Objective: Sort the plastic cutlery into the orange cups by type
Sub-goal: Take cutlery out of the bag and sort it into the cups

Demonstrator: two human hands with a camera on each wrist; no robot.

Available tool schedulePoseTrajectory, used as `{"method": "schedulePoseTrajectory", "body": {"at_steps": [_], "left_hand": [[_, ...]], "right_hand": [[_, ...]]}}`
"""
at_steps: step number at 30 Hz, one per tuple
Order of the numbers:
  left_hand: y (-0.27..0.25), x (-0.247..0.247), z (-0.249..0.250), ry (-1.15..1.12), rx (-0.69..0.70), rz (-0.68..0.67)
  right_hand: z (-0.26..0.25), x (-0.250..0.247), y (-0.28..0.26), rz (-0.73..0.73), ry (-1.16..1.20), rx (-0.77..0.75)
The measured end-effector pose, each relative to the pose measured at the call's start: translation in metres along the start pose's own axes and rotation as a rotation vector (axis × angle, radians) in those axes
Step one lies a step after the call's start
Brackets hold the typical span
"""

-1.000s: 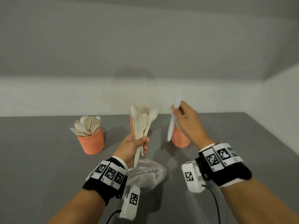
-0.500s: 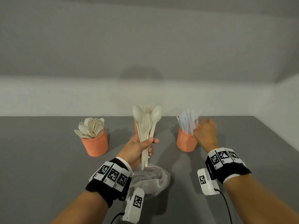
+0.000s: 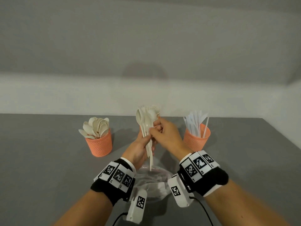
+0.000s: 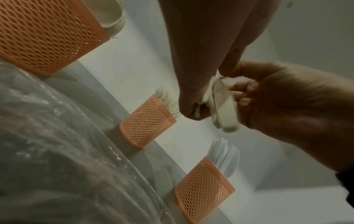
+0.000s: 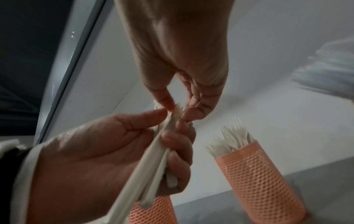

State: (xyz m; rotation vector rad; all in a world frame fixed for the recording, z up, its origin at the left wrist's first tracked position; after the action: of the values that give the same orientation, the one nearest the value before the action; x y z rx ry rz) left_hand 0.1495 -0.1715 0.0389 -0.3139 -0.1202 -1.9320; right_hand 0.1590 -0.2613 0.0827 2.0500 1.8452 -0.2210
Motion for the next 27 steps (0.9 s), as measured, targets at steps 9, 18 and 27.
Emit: {"method": "schedulePoseTrajectory", "body": {"at_steps": [9, 18, 27], "left_hand": [[0.002, -0.045, -0.001, -0.022, -0.035, 0.151], [0.004, -0.063, 0.004, 0.175, 0.058, 0.142], [0.006, -0.071, 0.006, 0.202, 0.059, 0.163]], "right_hand": [[-0.025, -0.043, 0.034, 0.290, 0.124, -0.179], [0.015, -0.034, 0.089, 0.331, -0.205, -0.228], [0.016, -0.001, 0.092, 0.163, -0.527, -0.213]]}}
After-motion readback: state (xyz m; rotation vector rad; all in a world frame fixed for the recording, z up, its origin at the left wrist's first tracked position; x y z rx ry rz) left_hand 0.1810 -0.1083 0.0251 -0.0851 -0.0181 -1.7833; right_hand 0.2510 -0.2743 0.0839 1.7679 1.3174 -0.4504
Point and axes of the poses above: each hand's wrist, its own y-axis towards the middle knuckle, its own x-axis out of the palm, z = x × y, the point moved 6 cm from there along y, towards the middle knuckle, and after that the axes turned 7 degrees about y, right-handed, at the moved point
